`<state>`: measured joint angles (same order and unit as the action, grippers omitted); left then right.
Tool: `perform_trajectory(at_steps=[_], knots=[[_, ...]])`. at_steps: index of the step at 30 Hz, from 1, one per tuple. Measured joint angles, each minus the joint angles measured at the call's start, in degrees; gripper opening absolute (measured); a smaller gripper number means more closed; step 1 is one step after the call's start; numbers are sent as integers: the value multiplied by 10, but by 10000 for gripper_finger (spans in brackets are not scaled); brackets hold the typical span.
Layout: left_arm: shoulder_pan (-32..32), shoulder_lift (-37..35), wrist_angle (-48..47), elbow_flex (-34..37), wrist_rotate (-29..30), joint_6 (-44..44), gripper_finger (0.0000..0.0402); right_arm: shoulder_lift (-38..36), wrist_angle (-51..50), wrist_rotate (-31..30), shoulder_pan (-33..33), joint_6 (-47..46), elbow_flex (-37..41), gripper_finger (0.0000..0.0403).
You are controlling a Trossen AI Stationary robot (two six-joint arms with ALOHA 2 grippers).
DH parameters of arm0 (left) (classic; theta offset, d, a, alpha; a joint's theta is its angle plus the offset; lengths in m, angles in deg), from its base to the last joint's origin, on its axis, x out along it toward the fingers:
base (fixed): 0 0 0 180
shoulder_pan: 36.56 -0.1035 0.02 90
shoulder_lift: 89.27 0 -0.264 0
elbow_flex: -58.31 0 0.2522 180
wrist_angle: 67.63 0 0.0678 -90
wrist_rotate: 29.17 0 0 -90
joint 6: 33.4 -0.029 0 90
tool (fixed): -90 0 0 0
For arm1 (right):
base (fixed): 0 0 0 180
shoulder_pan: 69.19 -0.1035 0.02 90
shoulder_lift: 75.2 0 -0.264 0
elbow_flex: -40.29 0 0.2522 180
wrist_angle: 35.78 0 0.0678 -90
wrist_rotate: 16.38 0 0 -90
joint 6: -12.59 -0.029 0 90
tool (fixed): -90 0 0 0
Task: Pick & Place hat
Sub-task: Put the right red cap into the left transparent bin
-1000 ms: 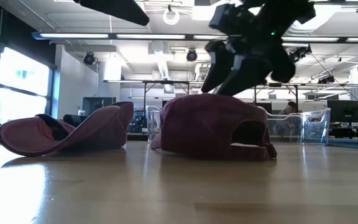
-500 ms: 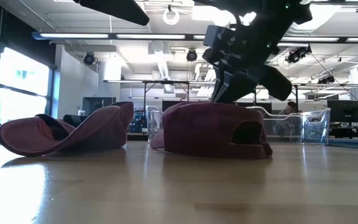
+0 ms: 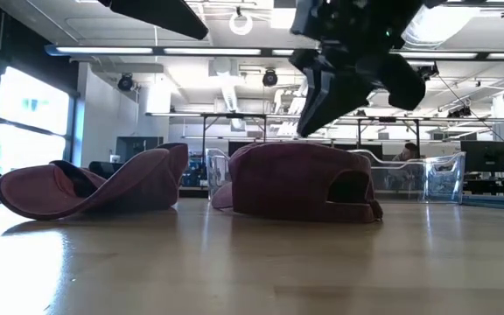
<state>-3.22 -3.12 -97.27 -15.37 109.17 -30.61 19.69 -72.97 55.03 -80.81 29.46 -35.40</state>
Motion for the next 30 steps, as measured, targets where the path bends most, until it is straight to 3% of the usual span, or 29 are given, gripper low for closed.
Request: perform_trajectory(at_steps=[8,13,19,26,30], knots=[[-44,0,-47,0,-17,57,35,1,21,87,75,-19,24,171],[-68,18,-47,-1,-47,65,35,22,77,107,98,34,44,200],[-67,30,-54,0,-56,65,35,70,153,91,99,89,56,150],[-67,30,-60,0,-57,65,35,121,160,37,93,76,56,17],[-67,30,-72,0,-53,65,35,104,145,-23,66,55,56,13]])
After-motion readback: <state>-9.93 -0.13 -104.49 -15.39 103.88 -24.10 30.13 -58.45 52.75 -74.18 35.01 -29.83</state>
